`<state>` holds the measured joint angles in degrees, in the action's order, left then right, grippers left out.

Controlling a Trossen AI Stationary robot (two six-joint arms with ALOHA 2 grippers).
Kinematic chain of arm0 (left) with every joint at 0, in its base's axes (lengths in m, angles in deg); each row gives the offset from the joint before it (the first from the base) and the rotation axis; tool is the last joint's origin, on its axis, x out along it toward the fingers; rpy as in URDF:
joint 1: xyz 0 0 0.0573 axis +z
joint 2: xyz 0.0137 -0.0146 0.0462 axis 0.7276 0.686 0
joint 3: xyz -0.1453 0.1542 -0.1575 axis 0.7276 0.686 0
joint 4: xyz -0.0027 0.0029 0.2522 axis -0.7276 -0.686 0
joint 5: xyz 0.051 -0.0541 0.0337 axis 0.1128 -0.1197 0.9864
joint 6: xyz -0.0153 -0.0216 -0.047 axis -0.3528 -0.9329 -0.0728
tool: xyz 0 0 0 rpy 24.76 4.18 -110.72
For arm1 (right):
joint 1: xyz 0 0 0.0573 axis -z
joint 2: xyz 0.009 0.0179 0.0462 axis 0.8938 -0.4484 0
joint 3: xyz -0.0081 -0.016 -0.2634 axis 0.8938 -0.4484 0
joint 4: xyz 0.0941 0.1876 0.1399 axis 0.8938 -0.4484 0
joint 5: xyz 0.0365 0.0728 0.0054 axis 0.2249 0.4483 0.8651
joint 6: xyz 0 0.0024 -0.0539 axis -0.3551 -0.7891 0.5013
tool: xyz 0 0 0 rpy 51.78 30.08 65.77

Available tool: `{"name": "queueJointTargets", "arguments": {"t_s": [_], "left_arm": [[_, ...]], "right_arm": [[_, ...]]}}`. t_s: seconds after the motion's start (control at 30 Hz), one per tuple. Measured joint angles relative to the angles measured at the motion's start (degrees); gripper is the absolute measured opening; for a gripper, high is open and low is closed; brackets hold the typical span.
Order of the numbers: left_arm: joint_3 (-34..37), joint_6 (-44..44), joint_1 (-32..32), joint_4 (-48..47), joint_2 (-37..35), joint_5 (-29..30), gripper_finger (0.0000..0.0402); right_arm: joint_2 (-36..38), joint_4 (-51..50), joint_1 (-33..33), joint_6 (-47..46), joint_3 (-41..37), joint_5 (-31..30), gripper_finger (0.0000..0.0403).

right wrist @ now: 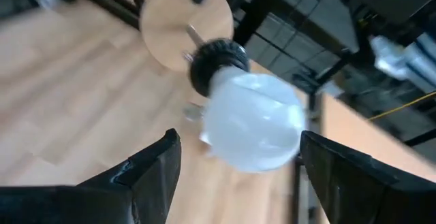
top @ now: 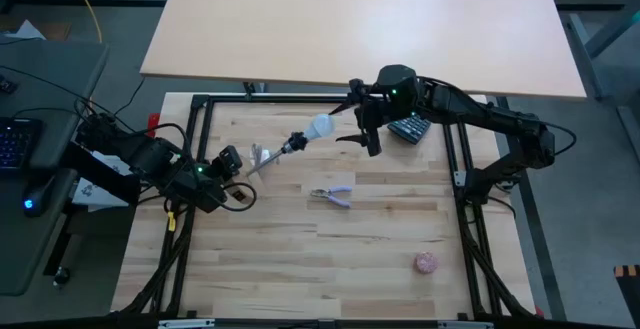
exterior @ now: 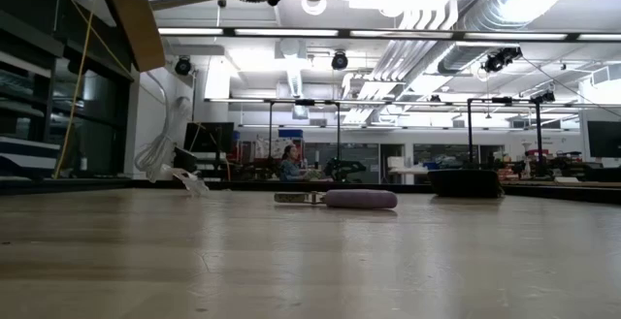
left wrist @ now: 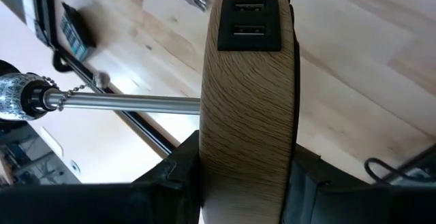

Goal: Screw lightbulb
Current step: Remove the light bulb from the lamp socket

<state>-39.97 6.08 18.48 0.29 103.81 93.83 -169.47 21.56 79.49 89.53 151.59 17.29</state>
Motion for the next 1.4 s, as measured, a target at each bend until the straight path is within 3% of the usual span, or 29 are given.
{"name": "queueJointTargets", "arguments": {"t_s": [0.2,0.37,0.83,1.4], "left_arm": [[0.0,3.02,-0.02,0.2,0.3,0.09,0.0119],[0.02,4.81,0.01,0.13,1.02,1.58,0.0119],[0.04,7.26,0.0,1.08,1.55,4.9,0.0119],[0.09,6.23,-0.03,3.1,1.77,4.71,0.0118]], "right_arm": [[-0.01,2.35,-0.45,4.22,0.0,-4.22,0.0291],[-0.01,3.97,-0.42,-0.46,0.0,-2.18,0.0291],[-0.39,1.31,-0.44,-0.09,0.0,-0.33,0.0291],[-1.32,2.89,-1.17,-1.34,0.0,0.51,0.0291]]}}
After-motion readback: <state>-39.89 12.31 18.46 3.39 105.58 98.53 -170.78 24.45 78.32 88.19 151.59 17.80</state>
